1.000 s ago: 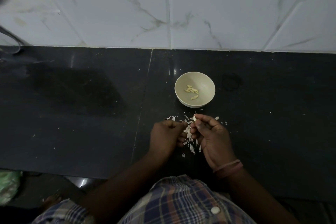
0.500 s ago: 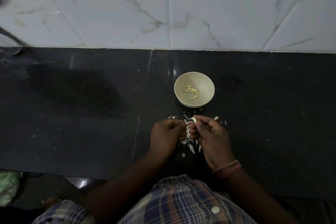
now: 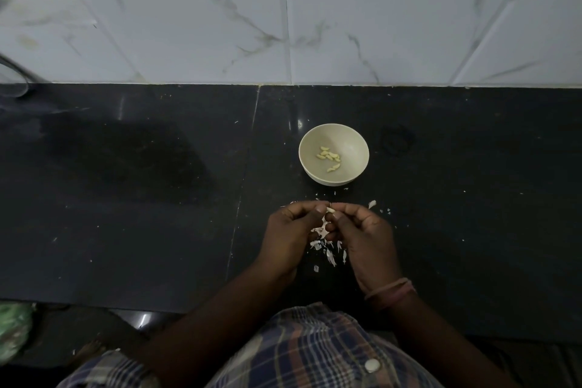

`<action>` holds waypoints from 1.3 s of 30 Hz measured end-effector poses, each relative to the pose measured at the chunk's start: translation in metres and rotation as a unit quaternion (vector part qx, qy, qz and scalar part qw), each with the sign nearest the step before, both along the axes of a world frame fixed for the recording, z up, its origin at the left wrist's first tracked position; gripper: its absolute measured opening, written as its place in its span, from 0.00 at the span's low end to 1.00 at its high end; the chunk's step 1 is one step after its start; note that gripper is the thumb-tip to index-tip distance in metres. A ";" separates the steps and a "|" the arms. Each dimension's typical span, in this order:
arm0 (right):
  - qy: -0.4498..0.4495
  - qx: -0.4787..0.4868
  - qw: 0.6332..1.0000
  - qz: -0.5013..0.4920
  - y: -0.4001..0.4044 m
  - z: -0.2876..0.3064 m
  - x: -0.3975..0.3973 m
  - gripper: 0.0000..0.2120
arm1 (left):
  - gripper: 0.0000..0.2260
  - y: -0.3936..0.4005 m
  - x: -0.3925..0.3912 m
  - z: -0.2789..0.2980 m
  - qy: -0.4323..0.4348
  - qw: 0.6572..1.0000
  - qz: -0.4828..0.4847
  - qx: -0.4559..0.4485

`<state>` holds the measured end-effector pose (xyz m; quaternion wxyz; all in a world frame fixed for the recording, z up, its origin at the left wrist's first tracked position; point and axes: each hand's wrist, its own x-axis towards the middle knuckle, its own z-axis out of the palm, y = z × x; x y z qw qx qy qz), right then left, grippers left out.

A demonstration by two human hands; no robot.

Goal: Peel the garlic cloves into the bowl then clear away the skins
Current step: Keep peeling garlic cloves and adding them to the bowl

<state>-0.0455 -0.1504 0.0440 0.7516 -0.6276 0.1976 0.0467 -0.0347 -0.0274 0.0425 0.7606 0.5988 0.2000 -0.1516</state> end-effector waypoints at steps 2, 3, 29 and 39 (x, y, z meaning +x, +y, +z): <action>0.001 -0.016 1.000 -0.005 0.000 -0.001 0.001 0.07 | 0.06 0.000 -0.001 -0.001 0.007 1.000 -0.001 -0.003; 0.004 -0.028 1.000 -0.007 -0.001 -0.002 0.002 0.06 | 0.07 0.000 -0.001 -0.001 0.008 1.000 -0.001 -0.001; -0.169 -0.358 0.918 0.029 -0.013 0.000 0.001 0.05 | 0.07 -0.003 0.007 0.000 -0.001 0.999 0.009 0.030; -0.137 -0.327 0.933 0.056 -0.011 -0.005 0.003 0.03 | 0.06 -0.007 0.007 0.002 0.002 0.999 0.016 -0.036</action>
